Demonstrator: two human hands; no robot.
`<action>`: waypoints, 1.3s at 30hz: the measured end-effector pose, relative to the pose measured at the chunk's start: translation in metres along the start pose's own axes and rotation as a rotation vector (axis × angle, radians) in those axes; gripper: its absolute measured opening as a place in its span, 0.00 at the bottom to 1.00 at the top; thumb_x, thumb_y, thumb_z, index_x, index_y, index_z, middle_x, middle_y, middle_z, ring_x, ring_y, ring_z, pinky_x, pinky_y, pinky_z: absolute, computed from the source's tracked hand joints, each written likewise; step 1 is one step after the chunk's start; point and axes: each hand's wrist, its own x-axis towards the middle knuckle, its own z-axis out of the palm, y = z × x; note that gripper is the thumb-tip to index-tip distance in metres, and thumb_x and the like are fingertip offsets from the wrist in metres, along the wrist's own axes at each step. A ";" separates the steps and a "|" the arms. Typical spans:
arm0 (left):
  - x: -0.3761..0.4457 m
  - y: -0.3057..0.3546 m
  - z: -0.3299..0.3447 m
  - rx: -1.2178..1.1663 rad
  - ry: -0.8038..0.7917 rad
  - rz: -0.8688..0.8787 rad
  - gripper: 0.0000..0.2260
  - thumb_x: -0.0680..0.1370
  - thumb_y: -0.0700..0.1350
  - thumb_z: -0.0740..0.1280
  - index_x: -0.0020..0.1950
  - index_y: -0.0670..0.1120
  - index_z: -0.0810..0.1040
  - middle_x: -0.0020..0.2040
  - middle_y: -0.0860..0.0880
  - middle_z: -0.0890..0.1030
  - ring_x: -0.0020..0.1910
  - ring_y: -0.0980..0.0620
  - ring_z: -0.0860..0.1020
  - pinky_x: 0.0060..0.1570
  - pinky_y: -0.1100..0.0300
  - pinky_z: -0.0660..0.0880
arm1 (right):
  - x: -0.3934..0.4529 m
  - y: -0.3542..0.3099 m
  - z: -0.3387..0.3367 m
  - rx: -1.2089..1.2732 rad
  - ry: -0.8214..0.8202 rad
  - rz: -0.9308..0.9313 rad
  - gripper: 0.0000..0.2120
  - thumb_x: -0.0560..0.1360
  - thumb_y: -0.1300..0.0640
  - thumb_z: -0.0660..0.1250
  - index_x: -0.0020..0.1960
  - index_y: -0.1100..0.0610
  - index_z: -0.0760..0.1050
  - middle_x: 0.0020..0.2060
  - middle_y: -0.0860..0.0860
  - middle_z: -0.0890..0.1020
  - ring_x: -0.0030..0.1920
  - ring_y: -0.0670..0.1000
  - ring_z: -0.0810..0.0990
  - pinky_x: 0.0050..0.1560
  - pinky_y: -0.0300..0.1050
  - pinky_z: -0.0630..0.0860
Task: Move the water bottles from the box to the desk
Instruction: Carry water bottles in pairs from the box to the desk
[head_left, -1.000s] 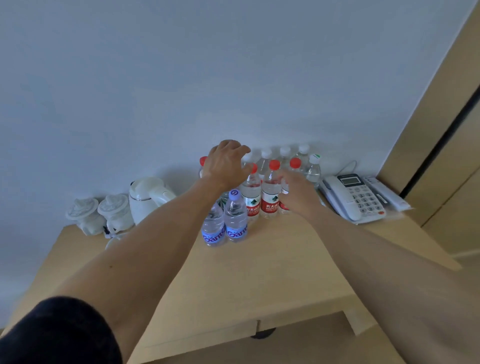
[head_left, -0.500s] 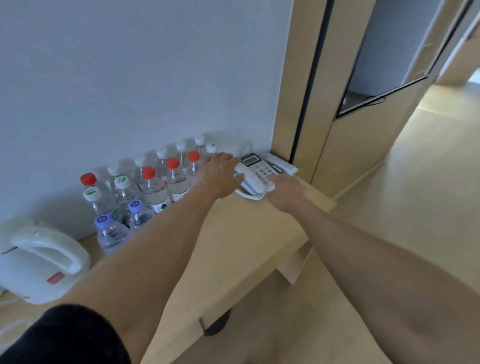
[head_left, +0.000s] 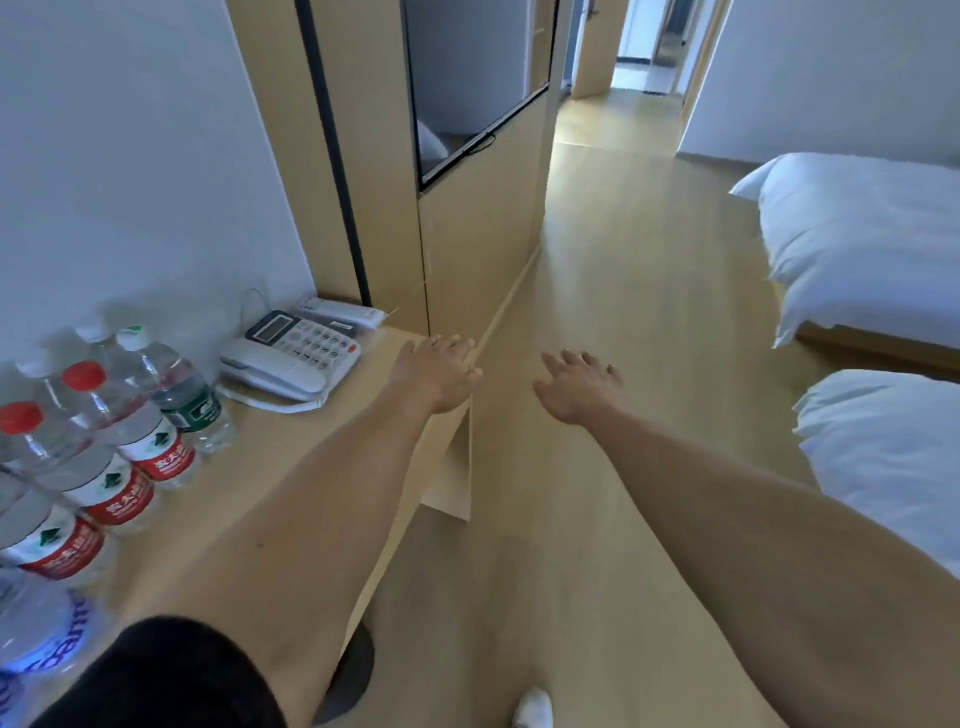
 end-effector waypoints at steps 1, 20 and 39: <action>0.011 0.016 0.003 0.008 -0.027 0.027 0.28 0.84 0.58 0.52 0.82 0.50 0.54 0.83 0.50 0.54 0.81 0.48 0.53 0.78 0.44 0.49 | -0.001 0.016 0.001 0.007 -0.015 0.043 0.29 0.81 0.39 0.52 0.80 0.48 0.54 0.80 0.50 0.57 0.79 0.56 0.53 0.75 0.61 0.53; 0.148 0.232 0.076 0.080 -0.327 0.349 0.31 0.81 0.62 0.55 0.82 0.51 0.56 0.83 0.49 0.54 0.80 0.46 0.55 0.77 0.44 0.50 | 0.002 0.230 0.040 0.155 -0.265 0.508 0.33 0.80 0.34 0.51 0.81 0.45 0.50 0.80 0.50 0.55 0.80 0.54 0.51 0.76 0.59 0.55; 0.357 0.289 0.082 0.066 -0.429 0.377 0.28 0.84 0.58 0.53 0.82 0.50 0.54 0.83 0.49 0.53 0.80 0.44 0.54 0.78 0.44 0.52 | 0.169 0.332 0.020 0.100 -0.279 0.618 0.33 0.79 0.32 0.49 0.80 0.41 0.48 0.81 0.49 0.53 0.80 0.55 0.49 0.76 0.62 0.50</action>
